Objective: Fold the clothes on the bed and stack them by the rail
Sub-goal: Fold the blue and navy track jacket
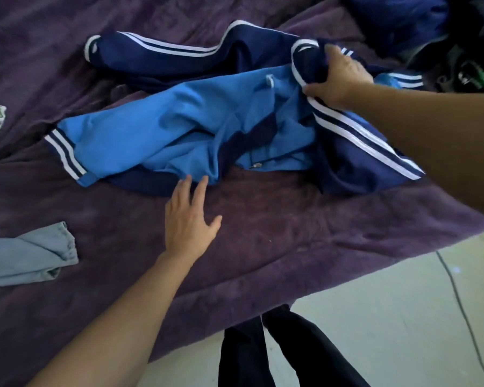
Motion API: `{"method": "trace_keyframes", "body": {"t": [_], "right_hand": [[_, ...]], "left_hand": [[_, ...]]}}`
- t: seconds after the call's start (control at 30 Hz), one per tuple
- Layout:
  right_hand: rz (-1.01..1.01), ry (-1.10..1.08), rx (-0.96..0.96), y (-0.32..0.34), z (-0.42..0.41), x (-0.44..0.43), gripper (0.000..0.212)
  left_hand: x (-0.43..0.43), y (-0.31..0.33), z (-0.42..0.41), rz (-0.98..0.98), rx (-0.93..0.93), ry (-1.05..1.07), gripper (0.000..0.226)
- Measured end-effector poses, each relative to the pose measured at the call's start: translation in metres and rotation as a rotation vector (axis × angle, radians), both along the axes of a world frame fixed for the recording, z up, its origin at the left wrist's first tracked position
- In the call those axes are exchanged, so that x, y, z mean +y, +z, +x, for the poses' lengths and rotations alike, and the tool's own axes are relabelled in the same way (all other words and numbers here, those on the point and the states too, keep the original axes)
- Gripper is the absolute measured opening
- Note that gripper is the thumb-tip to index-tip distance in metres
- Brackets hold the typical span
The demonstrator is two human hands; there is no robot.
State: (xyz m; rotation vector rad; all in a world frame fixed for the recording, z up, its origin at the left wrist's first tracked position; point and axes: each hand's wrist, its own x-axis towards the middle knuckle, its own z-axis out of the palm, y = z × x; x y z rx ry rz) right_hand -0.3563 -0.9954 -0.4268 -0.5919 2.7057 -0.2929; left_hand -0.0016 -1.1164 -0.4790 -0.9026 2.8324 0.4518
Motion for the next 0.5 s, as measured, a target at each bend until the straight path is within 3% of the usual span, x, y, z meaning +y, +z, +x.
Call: {"method": "trace_keyframes", "body": {"t": [0.1, 0.17, 0.23, 0.3, 0.37, 0.5], "right_hand": [[-0.108, 0.156, 0.217, 0.001, 0.037, 0.022, 0.083], [-0.113, 0.280, 0.205, -0.007, 0.073, 0.055, 0.094], [0.079, 0.341, 0.117, -0.021, 0.091, 0.089, 0.098], [0.166, 0.250, 0.070, -0.030, 0.074, 0.110, 0.077], [0.107, 0.049, 0.123, -0.028, 0.032, 0.117, 0.058], [0.163, -0.154, 0.254, 0.002, -0.033, 0.112, 0.068]], "left_hand": [[0.006, -0.004, -0.027, -0.038, 0.050, 0.006, 0.097], [0.001, -0.010, -0.049, -0.074, -0.006, 0.011, 0.095], [-0.011, -0.016, -0.067, -0.090, -0.133, 0.063, 0.082], [-0.023, -0.022, -0.079, -0.056, -0.201, 0.141, 0.048], [-0.034, -0.022, -0.080, 0.121, -0.146, 0.235, 0.022], [-0.054, 0.009, -0.050, 0.847, -0.066, 0.520, 0.037]]}}
